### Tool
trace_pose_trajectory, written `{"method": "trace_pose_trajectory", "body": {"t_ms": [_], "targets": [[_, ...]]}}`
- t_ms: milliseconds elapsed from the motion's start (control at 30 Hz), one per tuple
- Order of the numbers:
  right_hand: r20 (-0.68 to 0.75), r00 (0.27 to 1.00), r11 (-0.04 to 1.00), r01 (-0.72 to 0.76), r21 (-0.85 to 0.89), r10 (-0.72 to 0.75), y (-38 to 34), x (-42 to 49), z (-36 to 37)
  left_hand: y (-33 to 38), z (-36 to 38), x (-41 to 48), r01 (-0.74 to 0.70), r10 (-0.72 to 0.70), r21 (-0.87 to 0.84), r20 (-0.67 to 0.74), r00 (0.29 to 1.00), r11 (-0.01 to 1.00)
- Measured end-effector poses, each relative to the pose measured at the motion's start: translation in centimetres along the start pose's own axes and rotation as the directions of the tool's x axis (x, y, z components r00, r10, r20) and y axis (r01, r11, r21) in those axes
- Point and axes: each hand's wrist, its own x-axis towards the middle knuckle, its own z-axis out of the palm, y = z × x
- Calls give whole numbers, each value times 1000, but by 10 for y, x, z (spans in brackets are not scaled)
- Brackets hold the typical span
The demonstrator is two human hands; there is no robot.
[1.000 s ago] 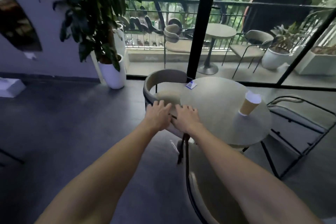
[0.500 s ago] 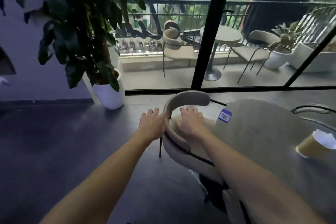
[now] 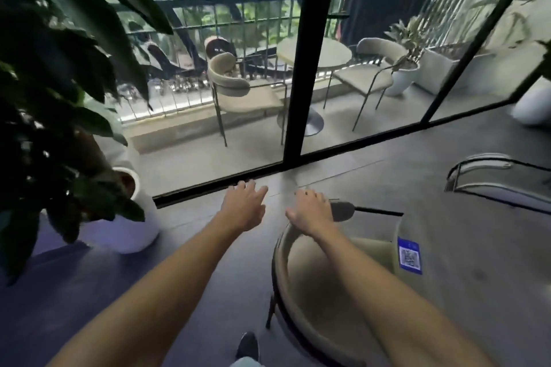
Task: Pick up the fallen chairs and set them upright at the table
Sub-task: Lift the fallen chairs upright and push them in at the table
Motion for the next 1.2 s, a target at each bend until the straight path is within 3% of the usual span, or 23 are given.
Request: {"method": "trace_pose_trajectory", "body": {"t_ms": [333, 500, 667, 900, 1067, 1200], "targets": [[10, 951, 949, -308, 64, 308, 38, 183, -34, -19, -27, 253, -348, 347, -1, 78, 935, 938], [25, 869, 861, -494, 118, 495, 69, 275, -43, -7, -29, 383, -522, 514, 64, 104, 851, 851], [33, 741, 722, -663, 199, 671, 100, 343, -67, 23, -48, 495, -692, 677, 104, 147, 721, 715], [5, 530, 510, -818, 265, 848, 206, 424, -104, 136, -81, 646, -861, 845, 125, 164, 508, 493], [45, 461, 437, -864, 249, 886, 330, 485, -131, 255, -93, 751, -915, 898, 99, 177, 402, 391], [39, 414, 395, -889, 231, 909, 438, 535, -169, 348, -115, 831, -930, 913, 55, 180, 367, 363]]}}
